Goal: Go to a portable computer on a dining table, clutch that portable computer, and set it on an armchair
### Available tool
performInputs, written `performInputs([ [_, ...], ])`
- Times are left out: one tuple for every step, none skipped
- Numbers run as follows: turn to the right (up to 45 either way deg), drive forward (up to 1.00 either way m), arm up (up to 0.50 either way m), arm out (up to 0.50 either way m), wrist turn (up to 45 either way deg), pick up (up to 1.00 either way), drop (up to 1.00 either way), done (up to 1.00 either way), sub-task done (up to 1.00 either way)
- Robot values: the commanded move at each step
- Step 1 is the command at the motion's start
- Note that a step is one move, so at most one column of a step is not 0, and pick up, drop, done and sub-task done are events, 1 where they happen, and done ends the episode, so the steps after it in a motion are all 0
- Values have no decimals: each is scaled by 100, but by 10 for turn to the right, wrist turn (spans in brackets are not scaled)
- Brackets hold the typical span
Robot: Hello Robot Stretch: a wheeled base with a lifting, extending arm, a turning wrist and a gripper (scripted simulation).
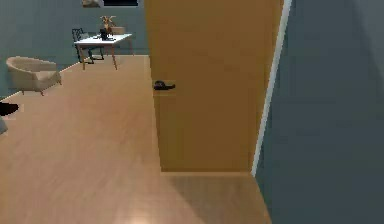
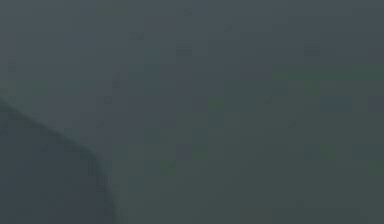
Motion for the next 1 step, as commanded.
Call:
performInputs([
  [-330, 0, 0, 0, 0, 0, 0, 0, 0],
])
